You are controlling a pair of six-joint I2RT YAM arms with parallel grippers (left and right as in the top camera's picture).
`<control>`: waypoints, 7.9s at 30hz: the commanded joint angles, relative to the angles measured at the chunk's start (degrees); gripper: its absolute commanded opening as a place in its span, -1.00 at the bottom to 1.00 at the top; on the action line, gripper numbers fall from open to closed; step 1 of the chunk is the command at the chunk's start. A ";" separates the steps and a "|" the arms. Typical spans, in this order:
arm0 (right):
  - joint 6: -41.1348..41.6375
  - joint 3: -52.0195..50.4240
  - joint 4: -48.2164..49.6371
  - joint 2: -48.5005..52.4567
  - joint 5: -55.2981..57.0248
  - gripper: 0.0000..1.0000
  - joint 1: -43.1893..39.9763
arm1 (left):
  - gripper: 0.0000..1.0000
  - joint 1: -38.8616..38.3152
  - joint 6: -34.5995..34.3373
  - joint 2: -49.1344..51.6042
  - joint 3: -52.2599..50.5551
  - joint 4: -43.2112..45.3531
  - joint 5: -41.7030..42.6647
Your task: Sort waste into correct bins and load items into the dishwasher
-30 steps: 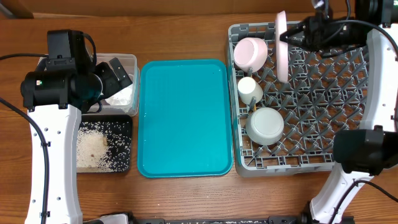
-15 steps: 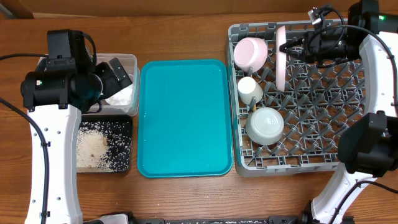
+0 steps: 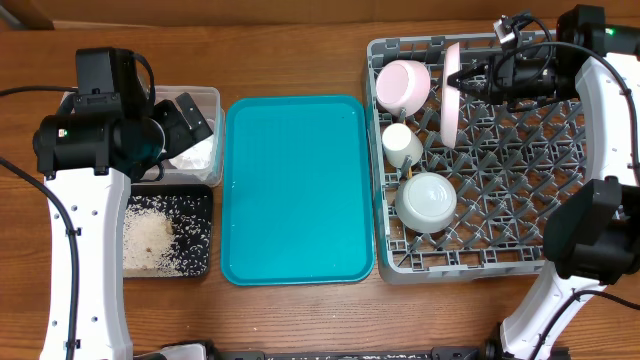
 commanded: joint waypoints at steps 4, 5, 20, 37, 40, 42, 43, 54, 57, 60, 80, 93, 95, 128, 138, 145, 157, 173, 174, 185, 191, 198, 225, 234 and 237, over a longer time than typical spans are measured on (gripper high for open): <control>-0.98 -0.66 -0.48 -0.24 0.33 -0.92 -0.52 | 0.99 -0.52 1.07 -0.48 1.14 0.04 0.15; -0.98 -0.66 -0.46 -0.24 0.09 -0.92 -0.52 | 1.00 -0.52 1.07 -0.48 1.14 0.04 0.15; -0.98 -0.55 -1.03 -0.24 12.09 -0.92 -0.52 | 1.00 -0.52 1.07 -0.48 1.14 0.07 0.15; 5.95 5.73 -0.15 -0.63 25.14 1.00 -0.90 | 1.00 -0.52 1.07 -0.48 1.14 0.04 0.15; 7.32 11.26 -0.76 -1.44 25.59 1.00 -0.90 | 1.00 -0.52 1.07 -0.48 1.14 0.04 0.15; 7.32 17.51 -2.45 -3.04 26.05 0.99 -0.72 | 0.99 -0.52 1.07 -0.48 1.14 0.04 0.15; 7.32 19.28 -3.13 -3.96 27.10 1.00 -0.37 | 0.99 -0.52 1.07 -0.48 1.14 0.04 0.15; 7.48 20.28 -8.96 -8.28 39.08 1.00 1.79 | 1.00 -0.52 1.07 -0.48 1.14 0.04 0.15; 7.48 20.28 -8.96 -8.28 39.08 1.00 1.79 | 1.00 -0.52 1.07 -0.48 1.14 0.04 0.17; 7.48 20.28 -8.96 -8.28 39.08 1.00 1.79 | 1.00 -0.52 1.07 -0.48 1.14 0.04 0.15; 7.45 20.39 -8.94 -7.96 39.08 1.00 1.79 | 1.00 -0.52 1.07 -0.48 1.14 0.04 0.15; 7.45 20.48 -8.94 -7.96 39.08 1.00 -1.36 | 0.99 -0.52 1.07 -0.48 1.14 0.04 0.15; 7.48 20.48 -8.94 -7.96 39.08 1.00 -2.32 | 1.00 -0.52 1.07 -0.48 1.14 0.04 0.15; 7.45 64.65 -7.87 -27.21 39.08 1.00 -3.74 | 0.99 -0.52 1.07 -0.48 1.14 0.04 0.15; 7.43 44.98 -7.85 -46.45 39.08 1.00 -3.17 | 1.00 -0.52 1.07 -0.48 1.14 0.04 0.15; 6.60 17.73 -7.13 -56.74 43.19 1.00 2.91 | 1.00 -0.52 1.07 -0.48 1.14 0.04 0.15; 6.64 -23.93 24.76 -71.34 40.19 1.00 6.60 | 1.00 -0.52 1.07 -0.48 1.14 0.04 0.15; 6.62 -73.22 67.38 -89.29 38.82 1.00 13.51 | 1.00 -0.52 1.07 -0.48 1.14 0.04 0.15; 6.62 -75.10 68.41 -89.99 38.80 1.00 13.86 | 0.99 -0.52 1.07 -0.48 1.14 0.04 0.15; 6.60 -96.50 84.80 -100.26 39.04 1.00 15.78 | 1.00 -0.52 1.07 -0.48 1.14 0.04 0.15; 6.62 -104.00 96.17 -103.49 40.02 1.00 15.78 | 1.00 -0.52 1.07 -0.48 1.14 0.07 0.15; 6.84 -108.17 96.37 -107.16 44.61 1.00 15.98 | 0.99 -0.52 1.07 -0.48 1.14 0.04 0.15; 16.70 -114.60 79.71 -118.53 63.10 1.00 17.92 | 1.00 -0.52 1.07 -0.48 1.14 0.04 0.17; 19.93 -114.60 79.43 -118.49 65.44 1.00 17.92 | 1.00 -0.52 1.07 -0.48 1.14 0.04 0.15; 19.93 -114.60 79.45 -118.49 65.44 1.00 17.92 | 1.00 -0.52 1.07 -0.48 1.14 0.04 0.15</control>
